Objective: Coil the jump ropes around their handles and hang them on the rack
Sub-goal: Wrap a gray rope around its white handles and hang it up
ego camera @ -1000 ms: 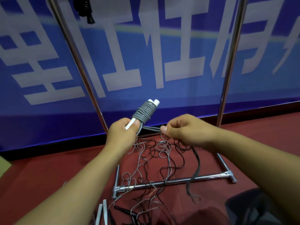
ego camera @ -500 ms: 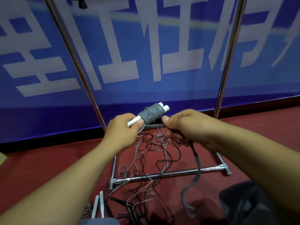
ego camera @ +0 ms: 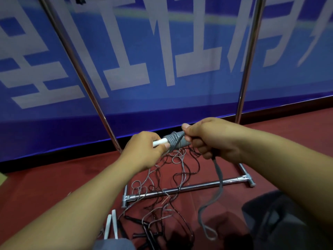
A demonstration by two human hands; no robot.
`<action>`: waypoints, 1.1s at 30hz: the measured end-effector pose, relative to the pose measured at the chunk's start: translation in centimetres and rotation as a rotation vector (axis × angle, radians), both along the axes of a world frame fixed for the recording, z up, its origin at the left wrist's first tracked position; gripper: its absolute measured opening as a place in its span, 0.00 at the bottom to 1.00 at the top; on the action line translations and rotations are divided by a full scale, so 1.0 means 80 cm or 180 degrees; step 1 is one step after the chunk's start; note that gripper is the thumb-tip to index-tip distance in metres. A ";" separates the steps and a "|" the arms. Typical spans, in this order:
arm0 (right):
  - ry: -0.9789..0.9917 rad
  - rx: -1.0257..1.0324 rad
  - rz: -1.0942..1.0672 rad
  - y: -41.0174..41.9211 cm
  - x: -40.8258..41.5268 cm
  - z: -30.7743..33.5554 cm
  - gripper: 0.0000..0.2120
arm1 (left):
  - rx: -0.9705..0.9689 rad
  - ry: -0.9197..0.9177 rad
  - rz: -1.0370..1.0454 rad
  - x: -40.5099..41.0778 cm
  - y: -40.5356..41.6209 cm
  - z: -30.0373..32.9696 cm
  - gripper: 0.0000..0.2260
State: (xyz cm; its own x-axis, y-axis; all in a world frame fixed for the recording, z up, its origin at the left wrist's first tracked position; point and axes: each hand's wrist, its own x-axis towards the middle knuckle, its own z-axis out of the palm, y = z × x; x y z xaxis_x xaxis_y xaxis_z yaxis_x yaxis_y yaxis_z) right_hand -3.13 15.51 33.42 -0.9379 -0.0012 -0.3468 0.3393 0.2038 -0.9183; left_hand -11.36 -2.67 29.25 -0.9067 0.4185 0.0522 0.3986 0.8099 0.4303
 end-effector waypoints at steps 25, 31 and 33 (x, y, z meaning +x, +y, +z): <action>-0.0985 -0.0842 -0.0183 0.015 -0.031 -0.017 0.18 | -0.0559 -0.0072 -0.1454 0.031 0.013 0.010 0.08; -0.0738 0.0442 0.0024 0.018 -0.032 -0.021 0.14 | -0.0804 -0.0004 -0.1609 0.037 0.012 0.012 0.12; -0.0333 0.1264 -0.0013 0.019 -0.028 -0.021 0.13 | -0.0837 0.0007 -0.1652 0.039 0.012 0.009 0.12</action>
State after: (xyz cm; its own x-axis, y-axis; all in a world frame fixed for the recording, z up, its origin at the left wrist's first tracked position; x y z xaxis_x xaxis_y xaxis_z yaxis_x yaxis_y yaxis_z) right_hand -5.40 17.05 31.72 -0.8973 0.1556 -0.4131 0.4282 0.5340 -0.7290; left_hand -8.28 -1.70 29.96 -0.5795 0.8072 -0.1120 0.7726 0.5879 0.2398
